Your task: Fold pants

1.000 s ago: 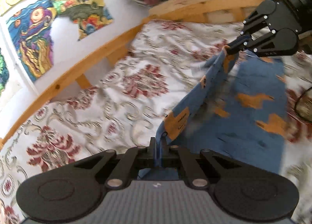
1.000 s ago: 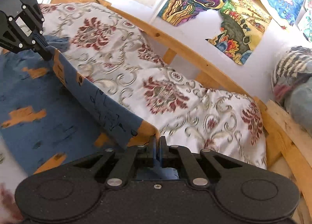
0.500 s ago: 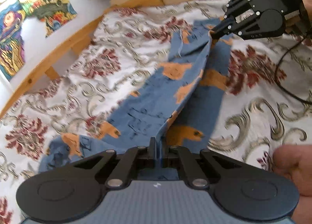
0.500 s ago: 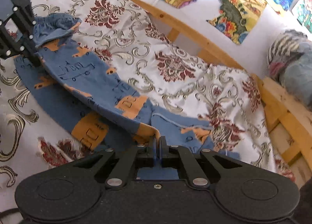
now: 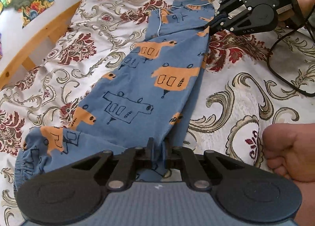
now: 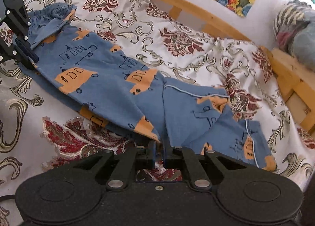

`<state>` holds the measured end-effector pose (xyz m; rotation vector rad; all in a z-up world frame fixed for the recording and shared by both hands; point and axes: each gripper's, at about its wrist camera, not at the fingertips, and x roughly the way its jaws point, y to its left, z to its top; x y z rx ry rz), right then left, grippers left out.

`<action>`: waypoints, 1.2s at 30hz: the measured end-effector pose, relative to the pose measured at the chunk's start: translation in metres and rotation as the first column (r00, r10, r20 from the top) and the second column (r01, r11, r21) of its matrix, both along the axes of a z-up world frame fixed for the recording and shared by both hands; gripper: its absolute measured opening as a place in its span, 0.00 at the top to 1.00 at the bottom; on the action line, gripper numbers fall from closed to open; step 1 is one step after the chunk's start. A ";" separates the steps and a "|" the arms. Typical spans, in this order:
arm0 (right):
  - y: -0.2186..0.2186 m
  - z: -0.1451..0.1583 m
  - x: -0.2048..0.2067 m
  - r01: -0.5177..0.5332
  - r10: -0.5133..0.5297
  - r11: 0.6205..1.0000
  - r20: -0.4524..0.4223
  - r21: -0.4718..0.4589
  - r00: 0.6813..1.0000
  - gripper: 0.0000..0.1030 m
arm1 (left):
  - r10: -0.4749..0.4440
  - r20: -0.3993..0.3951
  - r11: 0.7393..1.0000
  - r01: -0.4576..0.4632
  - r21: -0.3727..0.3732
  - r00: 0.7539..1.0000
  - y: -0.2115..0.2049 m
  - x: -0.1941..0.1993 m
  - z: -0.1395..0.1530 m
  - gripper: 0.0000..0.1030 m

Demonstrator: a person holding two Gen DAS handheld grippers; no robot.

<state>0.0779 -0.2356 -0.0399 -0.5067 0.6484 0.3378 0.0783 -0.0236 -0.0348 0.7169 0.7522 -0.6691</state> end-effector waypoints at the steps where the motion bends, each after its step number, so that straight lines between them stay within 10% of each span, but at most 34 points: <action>1: -0.002 0.002 -0.001 0.007 -0.006 1.000 -0.011 0.012 1.000 0.87 | -0.002 -0.005 1.000 0.002 0.001 1.000 0.000 0.001 0.001 0.93; 4: -0.010 0.011 -0.006 0.035 -0.032 0.996 -0.049 0.078 0.998 0.76 | 0.000 -0.031 1.000 0.000 -0.019 1.000 0.002 0.005 0.008 0.84; 8: -0.019 0.023 -0.013 0.082 -0.078 0.985 -0.030 0.151 0.996 0.50 | -0.001 -0.187 0.986 -0.030 -0.164 0.982 0.007 0.009 0.032 0.30; 18: -0.020 0.014 0.007 0.143 -0.165 0.976 0.122 0.165 0.979 0.49 | 0.122 -0.286 0.906 -0.224 -0.360 0.951 -0.052 0.092 0.068 0.30; 22: -0.019 0.008 0.009 0.123 -0.141 0.980 0.106 0.159 0.984 0.59 | 0.175 -0.352 0.856 -0.319 -0.407 0.919 -0.091 0.156 0.061 0.31; 31: -0.021 0.001 0.017 0.133 -0.140 0.974 0.029 0.185 0.990 0.89 | 0.269 -0.456 0.867 -0.419 -0.269 0.848 -0.142 0.219 0.025 0.58; 36: -0.027 0.006 0.019 0.162 -0.167 0.962 0.004 0.218 0.986 0.95 | 0.298 -0.489 0.862 -0.451 -0.232 0.820 -0.146 0.226 0.011 0.93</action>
